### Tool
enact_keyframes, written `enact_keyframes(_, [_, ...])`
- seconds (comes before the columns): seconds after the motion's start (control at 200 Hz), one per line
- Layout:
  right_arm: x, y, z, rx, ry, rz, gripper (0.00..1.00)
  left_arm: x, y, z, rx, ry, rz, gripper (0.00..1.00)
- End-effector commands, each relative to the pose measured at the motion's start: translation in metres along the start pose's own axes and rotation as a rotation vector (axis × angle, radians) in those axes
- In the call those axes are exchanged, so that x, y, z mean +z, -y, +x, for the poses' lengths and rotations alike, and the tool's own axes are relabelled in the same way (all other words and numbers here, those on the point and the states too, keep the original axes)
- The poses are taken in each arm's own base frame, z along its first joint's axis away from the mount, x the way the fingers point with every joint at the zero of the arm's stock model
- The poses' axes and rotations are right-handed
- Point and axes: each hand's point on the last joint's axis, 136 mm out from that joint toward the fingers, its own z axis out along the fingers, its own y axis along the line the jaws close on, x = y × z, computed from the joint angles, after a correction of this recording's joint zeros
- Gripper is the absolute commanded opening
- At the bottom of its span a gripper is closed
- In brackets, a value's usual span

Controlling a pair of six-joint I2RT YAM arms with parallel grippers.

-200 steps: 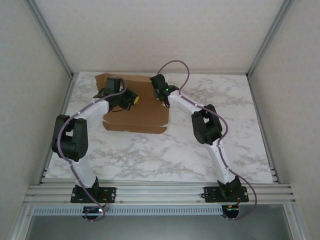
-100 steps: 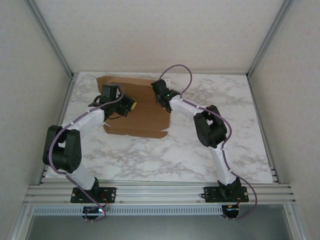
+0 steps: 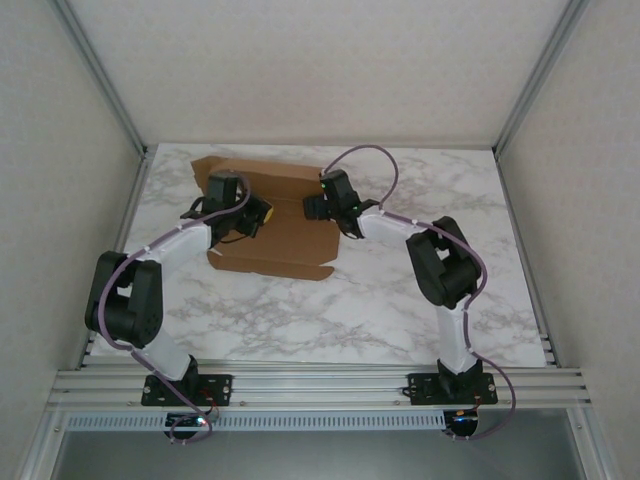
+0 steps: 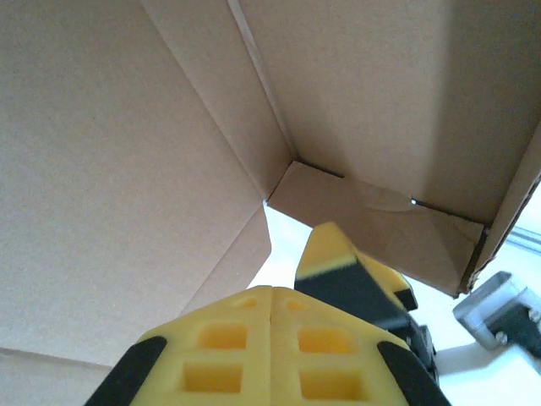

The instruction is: Fold the paper box

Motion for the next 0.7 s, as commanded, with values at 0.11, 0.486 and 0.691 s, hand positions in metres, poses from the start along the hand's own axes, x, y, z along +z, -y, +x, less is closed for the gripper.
enact_keyframes(0.11, [-0.043,-0.018,-0.031,-0.026,0.117,-0.257,0.99,-0.004,0.019,-0.011,0.011,0.041,0.050,0.00])
enact_keyframes(0.486, [-0.089,0.000,-0.060,0.137,0.157,-0.416,0.93,-0.011,0.031,-0.009,0.077,0.025,0.058,0.00])
enact_keyframes(0.691, [-0.099,0.016,-0.072,0.260,0.118,-0.352,0.87,-0.051,0.041,-0.021,0.147,0.113,0.104,0.00])
